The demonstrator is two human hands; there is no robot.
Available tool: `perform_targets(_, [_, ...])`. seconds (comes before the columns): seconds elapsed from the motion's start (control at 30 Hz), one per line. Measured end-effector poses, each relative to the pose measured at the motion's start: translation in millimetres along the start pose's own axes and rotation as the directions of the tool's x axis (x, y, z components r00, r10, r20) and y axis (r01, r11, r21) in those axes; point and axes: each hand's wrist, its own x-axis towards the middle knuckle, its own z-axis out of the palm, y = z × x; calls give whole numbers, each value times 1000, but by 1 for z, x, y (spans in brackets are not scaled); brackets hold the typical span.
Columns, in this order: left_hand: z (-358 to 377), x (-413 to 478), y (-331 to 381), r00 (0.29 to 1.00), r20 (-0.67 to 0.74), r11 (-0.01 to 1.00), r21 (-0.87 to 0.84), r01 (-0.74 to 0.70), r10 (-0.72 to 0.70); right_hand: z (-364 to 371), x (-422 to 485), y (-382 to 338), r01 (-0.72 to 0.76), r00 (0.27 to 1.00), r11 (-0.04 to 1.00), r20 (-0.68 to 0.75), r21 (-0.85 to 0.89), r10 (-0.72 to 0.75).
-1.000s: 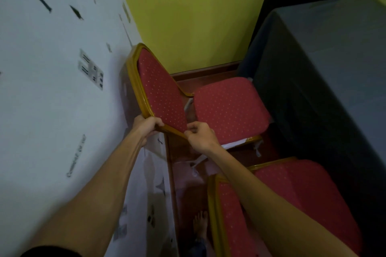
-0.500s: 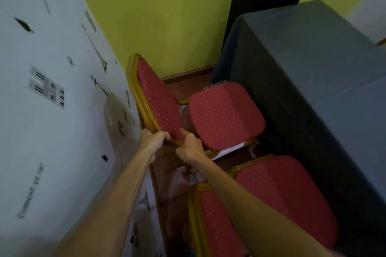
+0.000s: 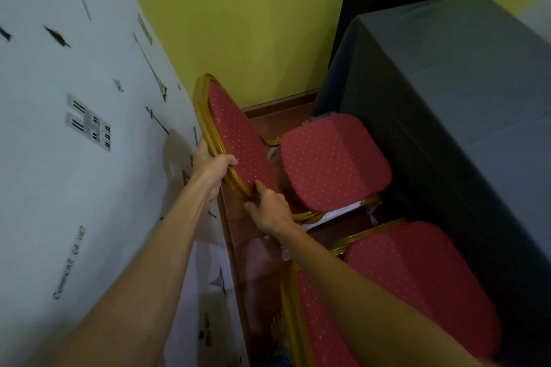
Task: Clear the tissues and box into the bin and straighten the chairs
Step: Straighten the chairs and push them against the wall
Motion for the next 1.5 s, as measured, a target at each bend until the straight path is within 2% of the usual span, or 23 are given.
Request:
perform_targets(0.07, [0, 2, 1, 1000, 11, 1000, 10, 0, 0, 1, 3, -3, 26, 999, 996, -21, -81, -28])
perform_targets(0.33, [-1, 16, -4, 1000, 0, 999, 43, -24, 24, 6, 15, -8, 46, 999, 978, 6, -205, -46])
perform_targets(0.53, [-5, 16, 0, 999, 33, 988, 153, -12, 7, -3, 5, -6, 33, 998, 988, 55, -148, -25])
perform_targets(0.6, [-5, 10, 0, 999, 31, 984, 176, 9, -15, -10, -8, 1, 33, 999, 992, 22, -122, -30])
perform_targets(0.7, [-2, -27, -8, 995, 27, 987, 136, 88, -92, -21, -42, 23, 2, 999, 1000, -44, -25, -3])
perform_targets(0.8, [0, -92, -40, 987, -4, 986, 44, 160, -160, -24, -81, 56, -18, 999, 999, -27, 29, 19])
perform_targets(0.97, [11, -217, -95, 914, 209, 937, 66, 343, -349, -19, -156, 100, -11, 997, 999, 73, 39, 9])
perform_targets(1.03, [18, -253, -110, 919, 227, 947, 83, 312, -322, -17, -185, 110, 22, 996, 998, 86, 57, -27])
perform_targets(1.13, [29, -292, -127, 960, 131, 967, 97, 237, -249, -15, -228, 129, 51, 990, 998, 129, 46, -57])
perform_targets(1.27, [40, -337, -139, 976, 67, 971, 137, 196, -206, -20, -273, 147, 114, 972, 993, 204, 14, -115])
perform_targets(1.5, [41, -374, -137, 981, 58, 974, 147, 174, -184, -28, -330, 145, 84, 943, 995, 320, 48, -95])
